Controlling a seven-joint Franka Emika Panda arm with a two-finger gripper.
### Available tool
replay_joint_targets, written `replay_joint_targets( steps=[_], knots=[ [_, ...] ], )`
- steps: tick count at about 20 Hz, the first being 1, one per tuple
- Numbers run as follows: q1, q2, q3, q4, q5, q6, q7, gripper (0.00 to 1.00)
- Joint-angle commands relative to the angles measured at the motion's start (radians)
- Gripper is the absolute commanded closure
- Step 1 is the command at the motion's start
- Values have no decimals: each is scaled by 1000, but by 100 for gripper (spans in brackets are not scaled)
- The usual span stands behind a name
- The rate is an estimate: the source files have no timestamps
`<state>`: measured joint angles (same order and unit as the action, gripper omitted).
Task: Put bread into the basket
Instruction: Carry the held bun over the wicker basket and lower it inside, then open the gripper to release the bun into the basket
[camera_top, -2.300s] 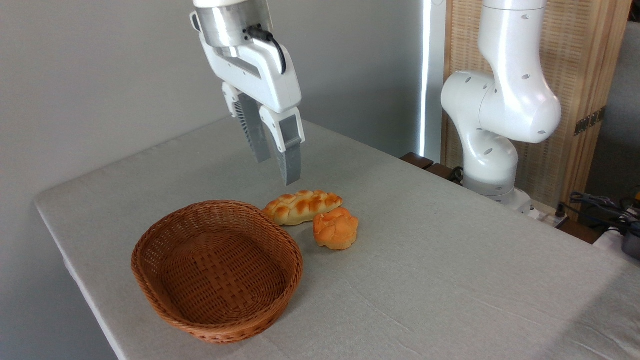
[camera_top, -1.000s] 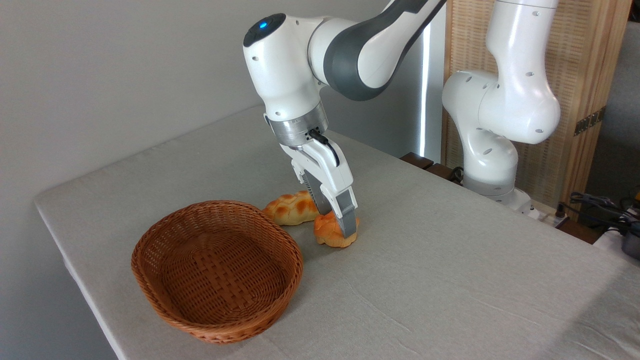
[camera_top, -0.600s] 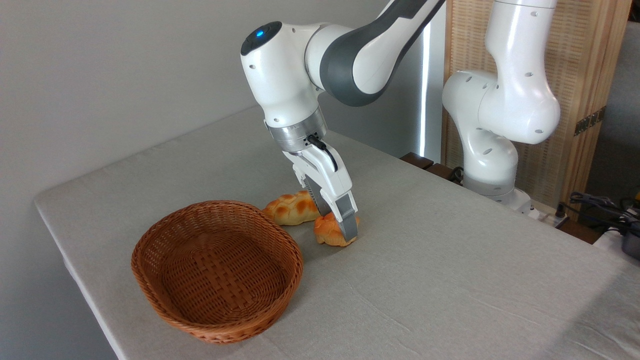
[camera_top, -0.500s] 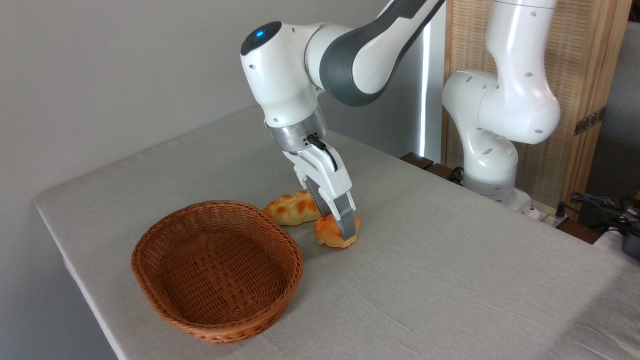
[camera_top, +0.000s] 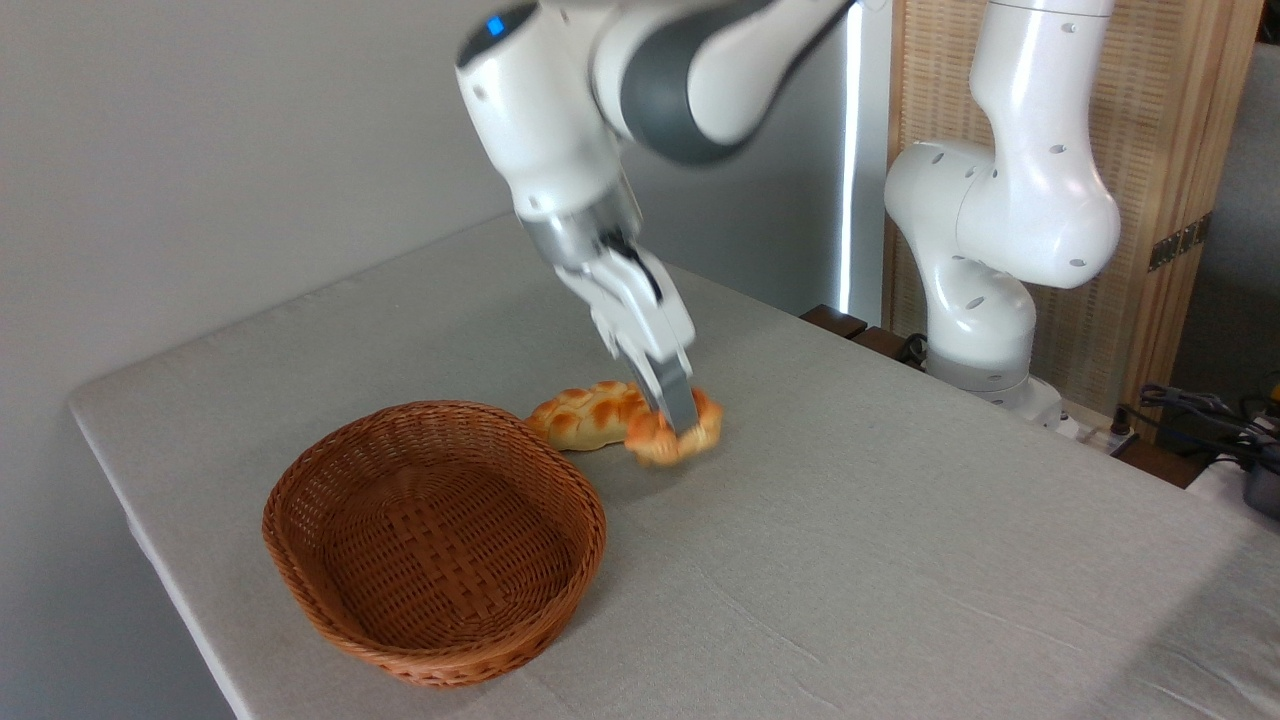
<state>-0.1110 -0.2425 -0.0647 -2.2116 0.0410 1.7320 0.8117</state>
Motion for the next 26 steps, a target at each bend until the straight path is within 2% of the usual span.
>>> replay_joint_targets(
  steps=[1,2,4,5,8,10,11,12,13,23,26],
  knots=[
    [-10,72,43,237,4,-97,87,87],
    [-18,104,74,268,2,-42,90,86],
    [-71,162,158,271,0,152,90,86],
    [-73,195,176,271,-3,223,90,86],
    [-73,232,184,271,-36,366,92,83],
    [-73,245,186,270,-36,371,92,76],
    [-73,256,186,270,-36,376,92,56],
    [-75,272,184,268,-30,380,92,15],
    [-75,282,184,270,-26,383,92,1],
    [-75,292,181,262,-27,390,95,0],
    [-75,292,181,262,-26,385,144,0]
  ],
)
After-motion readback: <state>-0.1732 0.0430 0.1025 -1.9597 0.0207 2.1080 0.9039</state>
